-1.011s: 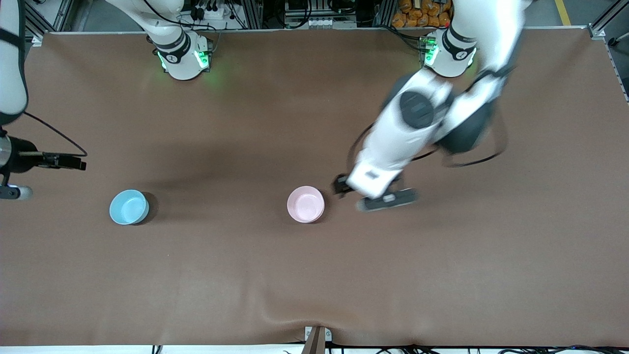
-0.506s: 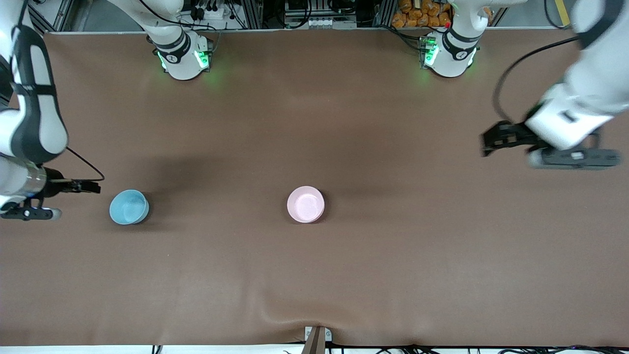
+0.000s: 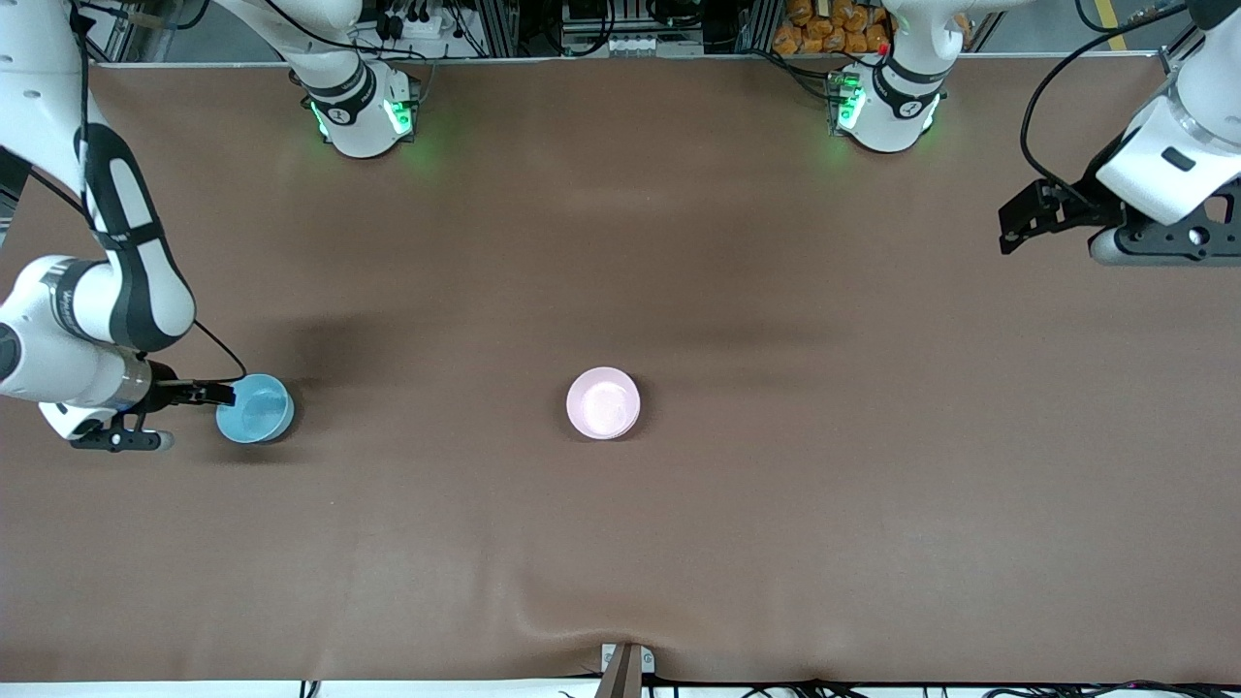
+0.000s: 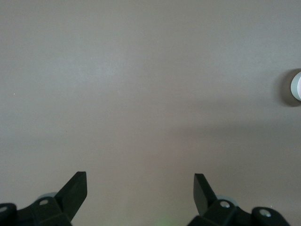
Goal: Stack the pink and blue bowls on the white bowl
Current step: 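Raise the left gripper away while the right gripper reaches the blue bowl, then close the right gripper on the light blue bowl's rim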
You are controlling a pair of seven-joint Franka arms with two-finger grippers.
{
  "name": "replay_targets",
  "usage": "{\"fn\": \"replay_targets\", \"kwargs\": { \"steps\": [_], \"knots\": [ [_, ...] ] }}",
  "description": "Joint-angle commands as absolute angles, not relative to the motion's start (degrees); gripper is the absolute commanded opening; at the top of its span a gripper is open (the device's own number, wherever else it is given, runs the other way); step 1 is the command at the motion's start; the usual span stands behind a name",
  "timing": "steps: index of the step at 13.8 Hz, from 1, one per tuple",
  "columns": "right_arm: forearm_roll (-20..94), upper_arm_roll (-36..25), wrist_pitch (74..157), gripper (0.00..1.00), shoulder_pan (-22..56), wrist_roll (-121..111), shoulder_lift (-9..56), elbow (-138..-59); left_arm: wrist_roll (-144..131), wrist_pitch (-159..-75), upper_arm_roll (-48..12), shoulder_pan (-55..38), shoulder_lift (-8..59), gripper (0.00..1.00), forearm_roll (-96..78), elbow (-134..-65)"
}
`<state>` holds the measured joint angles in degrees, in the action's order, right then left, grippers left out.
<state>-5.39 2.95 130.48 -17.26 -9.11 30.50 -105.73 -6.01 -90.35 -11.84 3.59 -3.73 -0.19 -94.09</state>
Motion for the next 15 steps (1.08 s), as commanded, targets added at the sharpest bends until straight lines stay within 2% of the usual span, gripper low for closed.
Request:
{"fn": "replay_targets", "kwargs": {
  "steps": [1,2,3,5,6,7,11,15],
  "knots": [
    [-6.1,4.0,132.7,1.00,-19.0,-9.6,32.2,-105.5,-5.8,-89.5,-12.4,4.5,-5.9,1.00,0.3,-94.5],
    [-6.1,4.0,132.7,1.00,-19.0,-9.6,32.3,-105.6,-6.1,-89.3,-12.4,4.4,-5.3,1.00,0.4,-92.9],
    [-6.1,4.0,132.7,0.89,-18.9,-9.6,32.7,-105.6,-6.1,-88.9,-12.4,4.4,-5.1,1.00,0.3,-92.0],
    [-6.1,4.0,132.7,0.35,-18.8,-9.6,33.0,-105.7,-6.1,-88.0,-12.3,4.4,-4.3,1.00,0.2,-90.8],
    [-6.0,4.0,132.5,0.14,-18.9,-9.6,33.0,-105.8,-6.1,-87.2,-12.3,4.3,-3.8,1.00,0.2,-90.3],
    [-6.0,4.0,132.5,0.02,-18.9,-9.5,33.0,-105.8,-6.1,-86.6,-12.3,4.3,-3.6,1.00,0.2,-89.7],
    [-6.0,4.1,132.0,0.00,-19.0,-9.4,32.6,-105.8,-6.2,-85.0,-11.9,5.2,-3.6,1.00,0.7,-88.2],
    [-2.2,4.5,123.7,0.00,-18.0,-8.9,28.0,-104.9,-6.1,-85.1,-12.0,6.2,-2.6,1.00,0.8,-88.2]
  ]
}}
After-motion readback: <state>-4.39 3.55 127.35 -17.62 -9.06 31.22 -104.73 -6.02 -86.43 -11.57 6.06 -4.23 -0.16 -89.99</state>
